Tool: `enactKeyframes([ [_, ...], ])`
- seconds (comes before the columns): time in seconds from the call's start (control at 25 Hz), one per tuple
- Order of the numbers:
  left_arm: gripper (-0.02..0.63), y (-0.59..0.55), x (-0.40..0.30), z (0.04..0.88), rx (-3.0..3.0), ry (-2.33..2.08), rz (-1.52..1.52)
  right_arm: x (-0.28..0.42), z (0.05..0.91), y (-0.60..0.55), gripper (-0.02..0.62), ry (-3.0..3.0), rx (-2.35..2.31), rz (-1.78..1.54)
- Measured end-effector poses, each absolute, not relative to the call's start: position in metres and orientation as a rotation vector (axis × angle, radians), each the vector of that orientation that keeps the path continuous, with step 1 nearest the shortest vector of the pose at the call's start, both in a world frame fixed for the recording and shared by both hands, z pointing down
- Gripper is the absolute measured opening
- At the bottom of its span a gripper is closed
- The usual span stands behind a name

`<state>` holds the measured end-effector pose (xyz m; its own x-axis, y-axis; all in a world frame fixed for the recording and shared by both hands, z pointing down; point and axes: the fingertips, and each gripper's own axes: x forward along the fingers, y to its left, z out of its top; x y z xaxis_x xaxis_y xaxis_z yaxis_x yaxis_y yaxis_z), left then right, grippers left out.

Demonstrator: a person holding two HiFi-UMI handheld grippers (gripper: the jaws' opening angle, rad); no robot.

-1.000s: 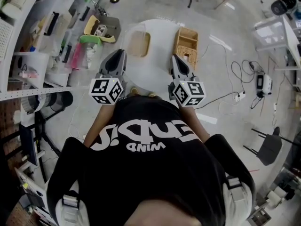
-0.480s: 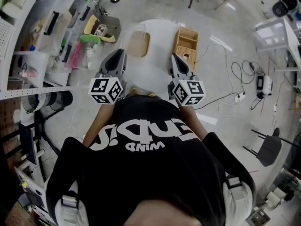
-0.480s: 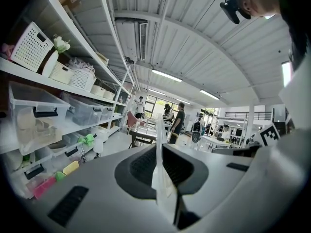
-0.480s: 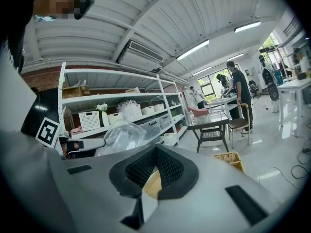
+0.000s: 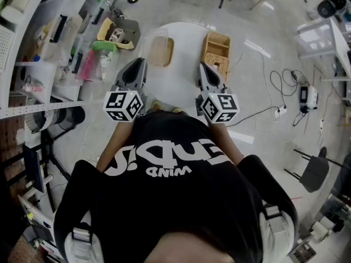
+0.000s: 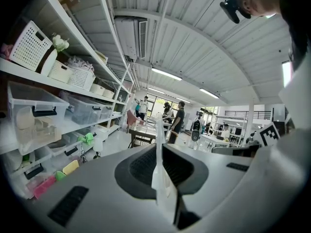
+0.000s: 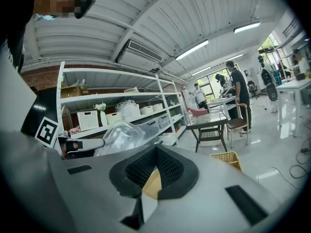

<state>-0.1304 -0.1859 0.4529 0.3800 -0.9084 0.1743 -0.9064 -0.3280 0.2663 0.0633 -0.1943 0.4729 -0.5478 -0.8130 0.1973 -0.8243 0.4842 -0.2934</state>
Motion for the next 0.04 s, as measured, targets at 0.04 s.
enactKeyframes([
  [0.04,0.035,-0.1863,-0.1301,0.4531,2.327,-1.588,-0.009,0.0635,0.4732,-0.1947,-0.002,-2.678,1.479,0.557],
])
